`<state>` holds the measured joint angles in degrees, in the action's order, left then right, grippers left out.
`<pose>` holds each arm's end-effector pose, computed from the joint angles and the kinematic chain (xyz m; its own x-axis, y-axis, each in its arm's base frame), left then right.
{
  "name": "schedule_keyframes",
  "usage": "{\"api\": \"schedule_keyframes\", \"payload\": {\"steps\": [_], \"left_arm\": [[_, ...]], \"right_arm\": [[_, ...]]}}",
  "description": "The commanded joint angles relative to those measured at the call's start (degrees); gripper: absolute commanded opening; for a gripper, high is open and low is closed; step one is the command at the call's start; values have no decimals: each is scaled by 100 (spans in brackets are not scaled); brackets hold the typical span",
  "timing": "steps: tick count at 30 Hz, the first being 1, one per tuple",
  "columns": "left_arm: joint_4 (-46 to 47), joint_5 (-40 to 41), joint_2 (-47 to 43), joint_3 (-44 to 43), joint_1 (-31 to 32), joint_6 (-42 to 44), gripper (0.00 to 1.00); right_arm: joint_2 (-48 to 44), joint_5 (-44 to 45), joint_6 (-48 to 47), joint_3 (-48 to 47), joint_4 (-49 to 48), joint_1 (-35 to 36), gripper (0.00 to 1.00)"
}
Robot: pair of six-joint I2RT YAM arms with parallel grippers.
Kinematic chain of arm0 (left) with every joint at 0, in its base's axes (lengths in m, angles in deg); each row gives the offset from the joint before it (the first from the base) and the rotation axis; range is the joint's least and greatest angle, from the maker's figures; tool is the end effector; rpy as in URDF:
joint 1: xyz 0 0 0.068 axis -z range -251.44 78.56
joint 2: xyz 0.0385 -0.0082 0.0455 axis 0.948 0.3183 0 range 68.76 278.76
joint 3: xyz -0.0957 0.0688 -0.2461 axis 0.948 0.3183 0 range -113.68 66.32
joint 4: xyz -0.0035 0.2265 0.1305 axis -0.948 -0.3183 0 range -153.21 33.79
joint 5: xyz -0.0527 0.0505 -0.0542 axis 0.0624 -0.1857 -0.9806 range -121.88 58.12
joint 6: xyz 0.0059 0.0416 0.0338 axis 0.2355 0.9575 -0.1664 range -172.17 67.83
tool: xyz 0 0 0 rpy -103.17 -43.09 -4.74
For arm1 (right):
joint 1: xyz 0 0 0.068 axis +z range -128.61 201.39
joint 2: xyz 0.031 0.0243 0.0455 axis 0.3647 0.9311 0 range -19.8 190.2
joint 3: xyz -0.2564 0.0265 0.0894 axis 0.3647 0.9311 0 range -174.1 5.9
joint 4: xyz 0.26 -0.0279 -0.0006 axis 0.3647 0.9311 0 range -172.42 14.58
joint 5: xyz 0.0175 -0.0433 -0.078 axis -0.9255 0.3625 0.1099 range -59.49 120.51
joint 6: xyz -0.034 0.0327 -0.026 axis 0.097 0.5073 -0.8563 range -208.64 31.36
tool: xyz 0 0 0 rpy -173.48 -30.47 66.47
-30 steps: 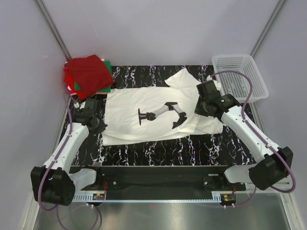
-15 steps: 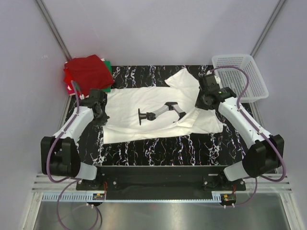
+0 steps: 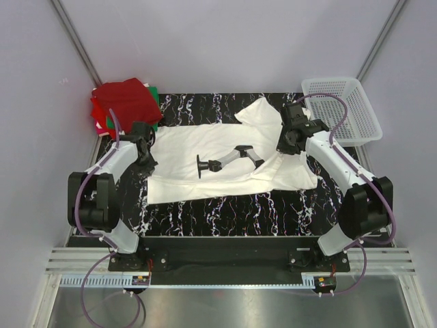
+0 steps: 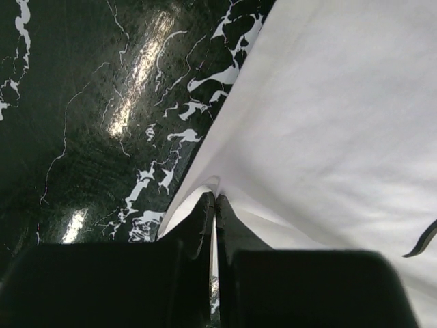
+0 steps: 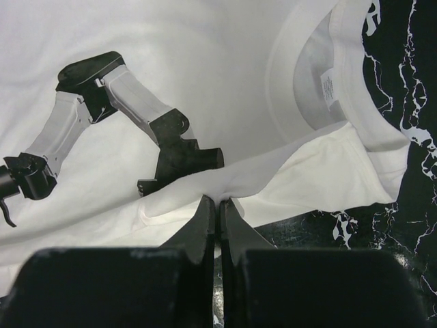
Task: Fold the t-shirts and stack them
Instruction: Fold the tshirt
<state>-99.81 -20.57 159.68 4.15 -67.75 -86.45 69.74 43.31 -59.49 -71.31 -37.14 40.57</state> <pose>0.3008 -0.0124 0.2085 -0.7879 -0.5027 -0.3558 -0.5325 0.8463 -0.0165 0.3126 0.1004 0.2921 -0.7979 0.2254 -0.5591 0.2065 0.9736 0.0977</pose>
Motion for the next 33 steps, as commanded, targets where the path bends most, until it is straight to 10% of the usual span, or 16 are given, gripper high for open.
{"api": "schedule_keyframes", "payload": {"steps": [1, 14, 24, 28, 33], "left_arm": [[149, 38, 154, -295, -61, 150, 0], [89, 73, 471, -471, -148, 211, 0], [-193, 74, -1205, 204, -149, 45, 38], [-132, -278, -1892, 723, -131, -113, 39], [246, -770, -2717, 1373, 114, -324, 40]], "right_arm": [[90, 100, -23, -277, -89, -81, 0], [722, 188, 30, -602, -63, -301, 0], [2005, 13, 153, -1788, 148, -494, 8], [2664, -181, 249, -2280, 253, -591, 21], [3456, -199, 390, -2860, 525, -749, 89]]}}
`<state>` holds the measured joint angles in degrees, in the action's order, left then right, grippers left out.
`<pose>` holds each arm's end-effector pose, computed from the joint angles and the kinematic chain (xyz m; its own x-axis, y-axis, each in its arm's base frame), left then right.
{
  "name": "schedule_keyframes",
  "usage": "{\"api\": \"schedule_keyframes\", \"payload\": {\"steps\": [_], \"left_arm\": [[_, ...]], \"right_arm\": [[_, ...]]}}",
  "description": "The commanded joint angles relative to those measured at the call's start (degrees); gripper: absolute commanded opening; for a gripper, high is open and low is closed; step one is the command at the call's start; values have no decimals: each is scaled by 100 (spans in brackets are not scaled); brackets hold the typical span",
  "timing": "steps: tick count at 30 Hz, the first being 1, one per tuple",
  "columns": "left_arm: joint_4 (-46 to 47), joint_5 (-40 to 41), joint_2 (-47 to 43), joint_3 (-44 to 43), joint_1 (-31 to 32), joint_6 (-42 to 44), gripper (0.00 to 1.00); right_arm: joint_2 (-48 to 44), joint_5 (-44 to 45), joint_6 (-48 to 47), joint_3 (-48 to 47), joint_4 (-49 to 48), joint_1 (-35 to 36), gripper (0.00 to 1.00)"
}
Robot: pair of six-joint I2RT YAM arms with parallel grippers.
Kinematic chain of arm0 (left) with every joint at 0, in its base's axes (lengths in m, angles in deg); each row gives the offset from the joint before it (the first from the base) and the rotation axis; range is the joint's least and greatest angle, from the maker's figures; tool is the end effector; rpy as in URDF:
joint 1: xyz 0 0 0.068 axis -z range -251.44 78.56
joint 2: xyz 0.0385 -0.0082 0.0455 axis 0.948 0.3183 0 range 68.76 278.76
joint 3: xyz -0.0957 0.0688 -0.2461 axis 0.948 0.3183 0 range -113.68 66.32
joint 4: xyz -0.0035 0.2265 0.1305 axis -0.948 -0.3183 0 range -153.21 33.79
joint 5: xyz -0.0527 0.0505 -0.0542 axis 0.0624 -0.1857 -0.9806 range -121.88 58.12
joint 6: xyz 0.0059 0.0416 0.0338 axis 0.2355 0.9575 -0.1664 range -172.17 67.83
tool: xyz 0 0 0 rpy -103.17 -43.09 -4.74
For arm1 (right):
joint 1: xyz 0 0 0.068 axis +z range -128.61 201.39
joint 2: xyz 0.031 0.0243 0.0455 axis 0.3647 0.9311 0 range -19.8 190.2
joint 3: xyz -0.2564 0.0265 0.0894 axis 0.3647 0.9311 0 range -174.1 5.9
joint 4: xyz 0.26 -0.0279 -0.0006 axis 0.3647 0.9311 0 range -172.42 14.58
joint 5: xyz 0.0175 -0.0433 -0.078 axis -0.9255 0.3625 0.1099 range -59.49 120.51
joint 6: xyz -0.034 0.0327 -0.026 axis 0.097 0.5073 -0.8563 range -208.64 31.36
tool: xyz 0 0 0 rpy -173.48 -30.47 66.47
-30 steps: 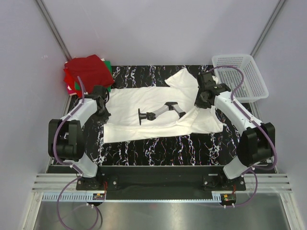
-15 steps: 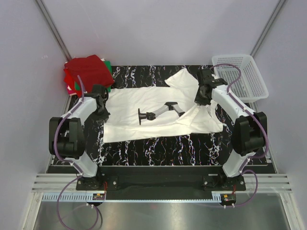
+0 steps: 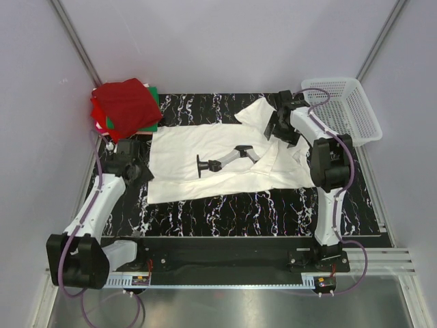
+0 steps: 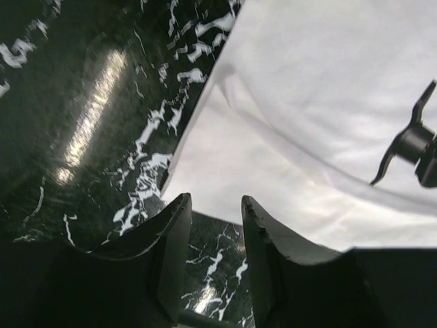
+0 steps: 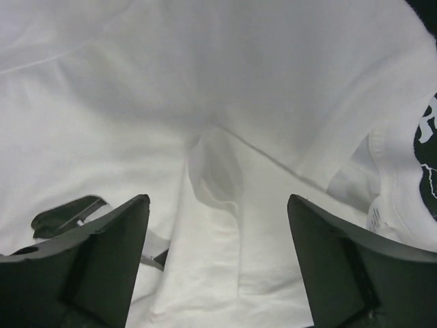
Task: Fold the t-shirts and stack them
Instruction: Fold the tshirt
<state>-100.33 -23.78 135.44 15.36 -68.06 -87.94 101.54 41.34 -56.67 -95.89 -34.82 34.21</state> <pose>0.2224 -0.0081 0.2529 -0.6931 -0.5388 -0.4789 -0.5144 0.8351 -0.1950 0.4408 0.0935 0.2132 -0.8399 0.3422 -0.4212 0.3512 0.9345 0.0589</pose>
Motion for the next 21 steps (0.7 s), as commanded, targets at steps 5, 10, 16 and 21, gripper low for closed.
{"api": "schedule_keyframes", "payload": {"steps": [5, 10, 16, 21], "left_arm": [[701, -362, -559, 762, 488, -342, 41], [1317, -300, -629, 1421, 891, -633, 38], [1853, 533, -770, 1870, 1629, -870, 35], [2469, 886, -858, 2336, 1912, -932, 32]], "right_arm": [[6, 68, 82, -202, 251, -183, 94], [-1041, -300, 125, 1178, -671, -192, 93], [-1534, -1732, 99, 2654, -1682, -192, 81], [-1359, -2076, 82, 2885, -1911, -192, 69]]}}
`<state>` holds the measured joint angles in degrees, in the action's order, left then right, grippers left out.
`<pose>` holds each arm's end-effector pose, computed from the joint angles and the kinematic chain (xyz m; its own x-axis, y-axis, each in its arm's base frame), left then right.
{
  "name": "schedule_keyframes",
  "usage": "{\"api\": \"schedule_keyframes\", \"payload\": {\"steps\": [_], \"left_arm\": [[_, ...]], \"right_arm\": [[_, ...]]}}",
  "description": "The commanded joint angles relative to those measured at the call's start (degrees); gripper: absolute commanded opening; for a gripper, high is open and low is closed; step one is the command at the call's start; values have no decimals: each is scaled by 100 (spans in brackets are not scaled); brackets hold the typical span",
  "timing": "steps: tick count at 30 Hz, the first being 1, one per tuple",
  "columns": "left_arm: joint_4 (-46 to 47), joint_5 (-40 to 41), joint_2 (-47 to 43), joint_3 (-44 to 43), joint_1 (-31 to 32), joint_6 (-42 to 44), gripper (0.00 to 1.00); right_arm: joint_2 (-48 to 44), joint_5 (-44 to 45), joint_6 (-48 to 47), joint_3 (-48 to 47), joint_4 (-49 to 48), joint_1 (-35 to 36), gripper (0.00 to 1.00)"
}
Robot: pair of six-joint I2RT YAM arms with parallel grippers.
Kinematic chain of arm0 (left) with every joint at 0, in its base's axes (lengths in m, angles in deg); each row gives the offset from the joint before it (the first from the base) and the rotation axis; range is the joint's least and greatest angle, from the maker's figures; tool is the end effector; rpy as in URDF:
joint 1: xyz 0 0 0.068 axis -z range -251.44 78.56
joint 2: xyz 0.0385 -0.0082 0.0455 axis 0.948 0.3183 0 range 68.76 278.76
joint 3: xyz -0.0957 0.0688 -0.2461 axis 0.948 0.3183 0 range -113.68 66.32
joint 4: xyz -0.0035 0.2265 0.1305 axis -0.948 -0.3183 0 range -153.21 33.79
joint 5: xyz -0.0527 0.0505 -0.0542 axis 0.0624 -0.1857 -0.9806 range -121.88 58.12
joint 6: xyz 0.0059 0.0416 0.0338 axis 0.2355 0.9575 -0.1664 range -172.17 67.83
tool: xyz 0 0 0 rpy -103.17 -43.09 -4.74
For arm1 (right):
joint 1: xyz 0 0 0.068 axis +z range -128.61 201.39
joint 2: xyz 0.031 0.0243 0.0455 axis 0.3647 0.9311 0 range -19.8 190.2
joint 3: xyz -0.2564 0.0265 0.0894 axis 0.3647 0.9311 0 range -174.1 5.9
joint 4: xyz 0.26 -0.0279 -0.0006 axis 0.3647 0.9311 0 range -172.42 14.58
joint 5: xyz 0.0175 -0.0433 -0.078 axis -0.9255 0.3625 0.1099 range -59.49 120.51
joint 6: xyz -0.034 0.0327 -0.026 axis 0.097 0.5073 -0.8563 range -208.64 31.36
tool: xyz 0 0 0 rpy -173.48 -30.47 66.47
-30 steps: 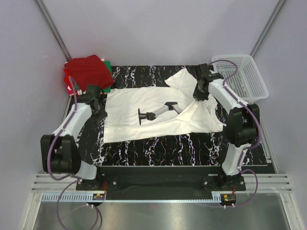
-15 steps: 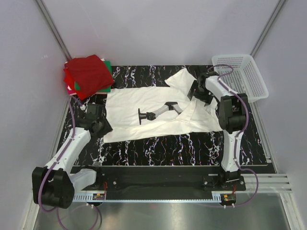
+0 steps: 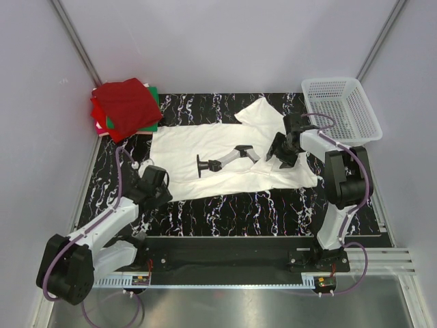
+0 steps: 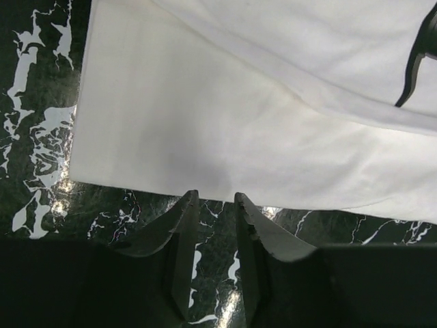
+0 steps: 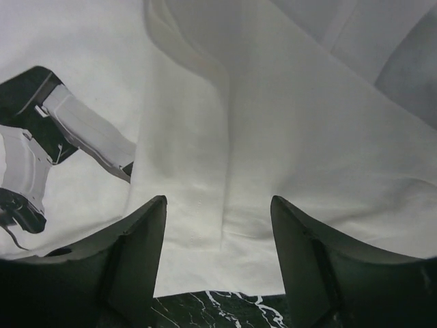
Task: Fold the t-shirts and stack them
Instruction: Fold the tshirt
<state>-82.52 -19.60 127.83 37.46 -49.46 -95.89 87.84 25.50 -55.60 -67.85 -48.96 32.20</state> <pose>0.1755 -0.0627 0.1779 -0.7366 -0.4310 -0.5213 -0.3488 0.9023 -0.2532 0.3717 0.0741 0.1773 -0.8797 0.3850 -0.2790 0.3098 0.9093 0.2777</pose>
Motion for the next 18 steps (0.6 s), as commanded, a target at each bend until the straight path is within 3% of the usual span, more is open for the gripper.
{"api": "schedule_keyframes", "payload": {"steps": [1, 4, 10, 18], "left_arm": [[706, 513, -123, 135, 96, -136, 32], [829, 644, -473, 354, 131, -232, 33], [846, 645, -326, 311, 140, -242, 33], [864, 662, -247, 302, 140, -268, 32]], "right_arm": [[29, -483, -60, 89, -506, 9, 67], [230, -509, -87, -24, -541, 9, 57], [433, -571, -122, -191, -559, 18, 49], [460, -702, -105, -262, -559, 9, 22]]}}
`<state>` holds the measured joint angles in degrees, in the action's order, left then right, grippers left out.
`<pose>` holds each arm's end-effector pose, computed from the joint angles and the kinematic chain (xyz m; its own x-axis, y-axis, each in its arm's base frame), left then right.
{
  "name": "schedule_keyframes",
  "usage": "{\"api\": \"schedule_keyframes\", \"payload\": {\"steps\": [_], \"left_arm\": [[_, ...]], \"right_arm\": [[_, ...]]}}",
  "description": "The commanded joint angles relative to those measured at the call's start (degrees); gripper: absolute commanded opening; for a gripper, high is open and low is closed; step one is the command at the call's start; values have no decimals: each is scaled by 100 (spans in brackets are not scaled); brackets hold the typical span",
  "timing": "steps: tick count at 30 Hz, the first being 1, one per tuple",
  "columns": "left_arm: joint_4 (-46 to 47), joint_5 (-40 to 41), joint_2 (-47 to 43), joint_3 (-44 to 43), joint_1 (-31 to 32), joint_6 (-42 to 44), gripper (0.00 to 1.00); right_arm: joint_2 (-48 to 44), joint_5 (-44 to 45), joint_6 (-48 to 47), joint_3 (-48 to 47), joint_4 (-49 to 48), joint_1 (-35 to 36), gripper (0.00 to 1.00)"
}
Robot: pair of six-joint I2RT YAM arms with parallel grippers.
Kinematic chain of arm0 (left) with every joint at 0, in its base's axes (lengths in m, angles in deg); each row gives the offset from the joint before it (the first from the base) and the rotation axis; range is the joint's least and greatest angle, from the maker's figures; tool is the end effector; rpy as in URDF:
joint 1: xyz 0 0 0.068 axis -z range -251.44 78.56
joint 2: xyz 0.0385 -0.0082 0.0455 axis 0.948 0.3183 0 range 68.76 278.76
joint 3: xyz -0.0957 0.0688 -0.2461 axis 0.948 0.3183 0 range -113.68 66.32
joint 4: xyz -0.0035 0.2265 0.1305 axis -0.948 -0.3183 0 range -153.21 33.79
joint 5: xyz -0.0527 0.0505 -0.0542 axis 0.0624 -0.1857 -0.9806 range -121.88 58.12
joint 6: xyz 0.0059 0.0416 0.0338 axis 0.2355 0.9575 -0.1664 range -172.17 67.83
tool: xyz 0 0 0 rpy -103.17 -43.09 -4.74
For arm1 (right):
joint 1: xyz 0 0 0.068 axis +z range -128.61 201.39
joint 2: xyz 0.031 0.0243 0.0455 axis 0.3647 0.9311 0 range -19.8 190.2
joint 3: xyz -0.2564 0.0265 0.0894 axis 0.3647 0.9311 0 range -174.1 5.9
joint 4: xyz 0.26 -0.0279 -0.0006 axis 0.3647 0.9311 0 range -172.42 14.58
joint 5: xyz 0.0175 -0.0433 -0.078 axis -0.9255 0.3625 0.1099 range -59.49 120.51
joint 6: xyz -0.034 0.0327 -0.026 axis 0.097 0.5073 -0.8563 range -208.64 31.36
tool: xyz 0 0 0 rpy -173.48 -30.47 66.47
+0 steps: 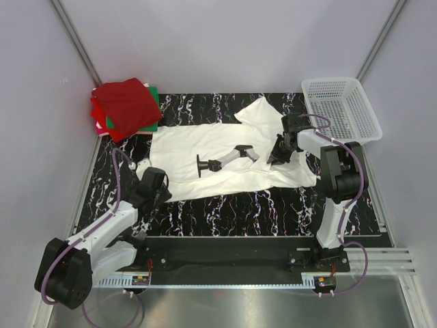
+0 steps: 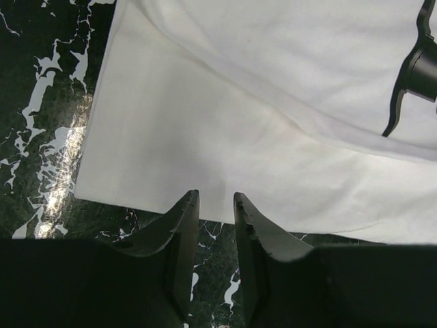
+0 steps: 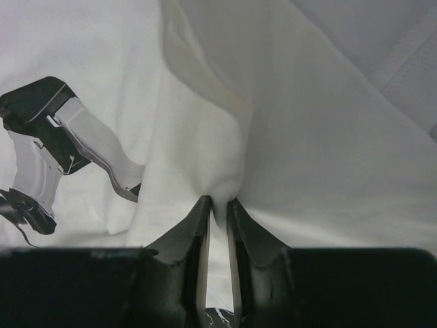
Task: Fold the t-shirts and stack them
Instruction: Fold the tshirt
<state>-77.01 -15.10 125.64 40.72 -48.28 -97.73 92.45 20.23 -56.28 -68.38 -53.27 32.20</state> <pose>0.1720 -0.0624 0.1735 -0.6602 -0.4611 -0.5929 -0.3683 0.8867 -0.2795 0.3843 0.0798 0.1540 -0.8996 0.3644 -0.2406 0.2708 0.8979 0.3471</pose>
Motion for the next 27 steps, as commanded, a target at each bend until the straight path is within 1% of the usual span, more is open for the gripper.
{"api": "schedule_keyframes", "payload": {"steps": [1, 6, 7, 11, 16, 19, 20, 22, 23, 24, 25, 26, 27], "left_arm": [[313, 212, -28, -15, 22, -85, 32], [313, 212, 24, -23, 31, -102, 32], [313, 221, 42, -32, 22, -102, 32], [322, 221, 68, -32, 22, -111, 32], [322, 221, 104, -50, 22, -111, 32], [331, 221, 121, -41, 22, -111, 32], [322, 221, 130, -50, 22, -102, 32], [331, 221, 130, -50, 22, -102, 32], [348, 221, 130, -50, 22, -111, 32], [340, 221, 139, -50, 31, -102, 32], [348, 221, 139, -50, 22, -102, 32], [357, 221, 156, -50, 22, -111, 32], [348, 212, 165, -50, 22, -102, 32]], "right_arm": [[-10, -193, -37, -227, -76, 18, 22], [-19, -290, -54, -490, 214, 18, 16], [-27, -307, -54, -526, 327, 27, 13], [-36, -360, -19, -763, 469, 88, 12], [192, -448, 95, -1123, 565, 228, 11], [534, -475, 165, -1632, 741, 360, 11], [640, -466, 192, -1973, 794, 404, 11], [973, -457, 218, -2335, 987, 518, 13], [1210, -500, 244, -2711, 1057, 554, 15], [1316, -536, 262, -2888, 1180, 615, 23], [1413, -553, 253, -3056, 1225, 642, 28], [1597, -536, 262, -3362, 1295, 668, 39], [1677, -519, 253, -3504, 1461, 677, 61]]}}
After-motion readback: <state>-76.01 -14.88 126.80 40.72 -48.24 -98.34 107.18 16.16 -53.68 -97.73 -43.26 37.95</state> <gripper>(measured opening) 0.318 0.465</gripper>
